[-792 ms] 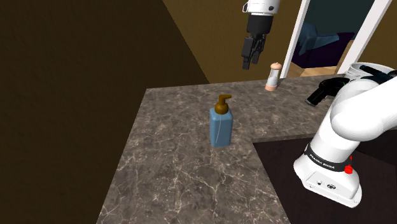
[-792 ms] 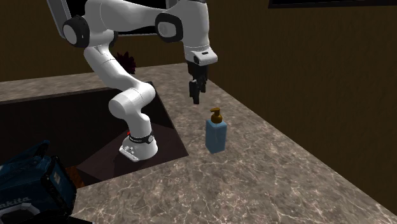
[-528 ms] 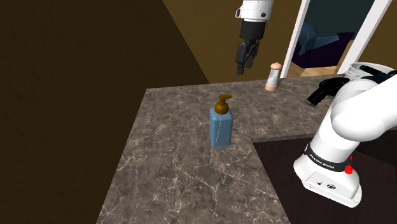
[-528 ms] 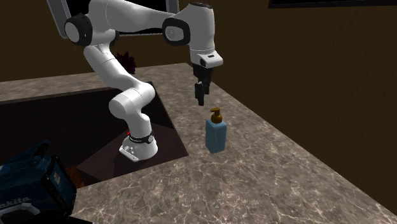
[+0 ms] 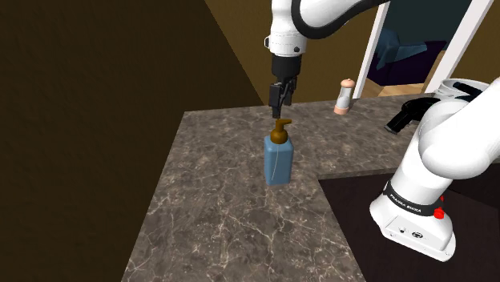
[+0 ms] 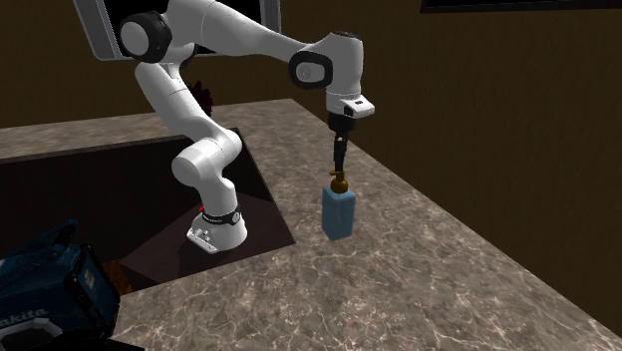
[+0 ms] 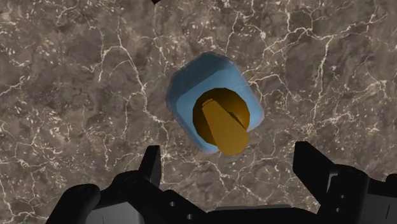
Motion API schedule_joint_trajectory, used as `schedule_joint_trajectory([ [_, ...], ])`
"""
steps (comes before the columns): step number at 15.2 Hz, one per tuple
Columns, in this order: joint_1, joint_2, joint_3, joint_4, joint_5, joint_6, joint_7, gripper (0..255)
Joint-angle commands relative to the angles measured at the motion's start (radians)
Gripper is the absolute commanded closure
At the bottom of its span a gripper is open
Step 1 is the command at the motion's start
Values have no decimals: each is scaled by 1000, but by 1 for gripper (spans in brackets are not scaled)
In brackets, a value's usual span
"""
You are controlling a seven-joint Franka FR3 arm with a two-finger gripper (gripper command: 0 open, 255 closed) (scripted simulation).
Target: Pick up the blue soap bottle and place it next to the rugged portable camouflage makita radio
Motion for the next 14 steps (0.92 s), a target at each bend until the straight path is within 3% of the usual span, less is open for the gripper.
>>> schedule_joint_trajectory([
  [1,6,25,17,-13,-1,39,9,0],
  [8,8,55,28,-79,4,136,9,0],
  [14,8,55,28,-79,4,136,9,0],
])
